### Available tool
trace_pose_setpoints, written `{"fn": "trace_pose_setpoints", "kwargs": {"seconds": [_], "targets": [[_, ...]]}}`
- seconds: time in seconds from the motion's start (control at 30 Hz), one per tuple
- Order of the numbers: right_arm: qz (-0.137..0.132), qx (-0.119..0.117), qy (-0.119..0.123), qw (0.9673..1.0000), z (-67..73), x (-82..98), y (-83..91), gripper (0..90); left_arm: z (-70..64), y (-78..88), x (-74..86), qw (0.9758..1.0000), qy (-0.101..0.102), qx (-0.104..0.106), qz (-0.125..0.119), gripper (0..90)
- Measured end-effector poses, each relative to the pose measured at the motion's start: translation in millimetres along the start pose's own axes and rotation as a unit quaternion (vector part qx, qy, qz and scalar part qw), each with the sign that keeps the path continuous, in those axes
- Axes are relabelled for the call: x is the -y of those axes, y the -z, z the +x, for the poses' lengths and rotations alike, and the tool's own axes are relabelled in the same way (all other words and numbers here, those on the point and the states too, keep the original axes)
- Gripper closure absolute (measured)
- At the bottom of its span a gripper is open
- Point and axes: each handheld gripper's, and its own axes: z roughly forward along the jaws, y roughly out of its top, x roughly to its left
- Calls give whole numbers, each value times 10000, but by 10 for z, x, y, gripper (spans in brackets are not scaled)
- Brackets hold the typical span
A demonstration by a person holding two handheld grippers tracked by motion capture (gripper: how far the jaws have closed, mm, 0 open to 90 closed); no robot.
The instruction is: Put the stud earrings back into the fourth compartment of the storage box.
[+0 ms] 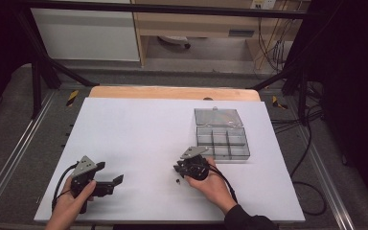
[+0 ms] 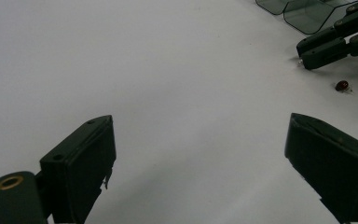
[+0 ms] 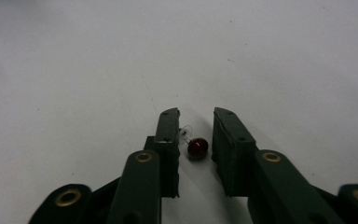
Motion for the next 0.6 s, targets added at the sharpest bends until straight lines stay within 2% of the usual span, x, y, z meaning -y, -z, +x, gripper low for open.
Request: {"fn": "trace_pose_setpoints", "kwargs": {"seconds": [0.17, 0.23, 0.27, 0.43, 0.47, 0.6], "targets": [[-1, 25, 82, 10000, 14, -1, 1, 803, 16, -2, 3, 10000, 17, -6, 5, 89], [-14, -31, 41, 10000, 13, 1, 7, 803, 18, 0, 2, 10000, 20, -17, 6, 90], [-124, -66, -14, 9999, 9, 0, 26, 803, 16, 4, 4, 10000, 18, -19, 7, 90], [-327, -127, -138, 9993, -10, -18, 86, 804, 9, 1, 6, 10000, 18, -17, 21, 90], [-451, -166, -187, 9987, -12, -21, 116, 804, 4, -1, 5, 10000, 9, -10, 23, 92], [-582, -127, -208, 9980, -16, -37, 150, 804, 9, 3, 11, 10000, 28, 33, 15, 89]]}}
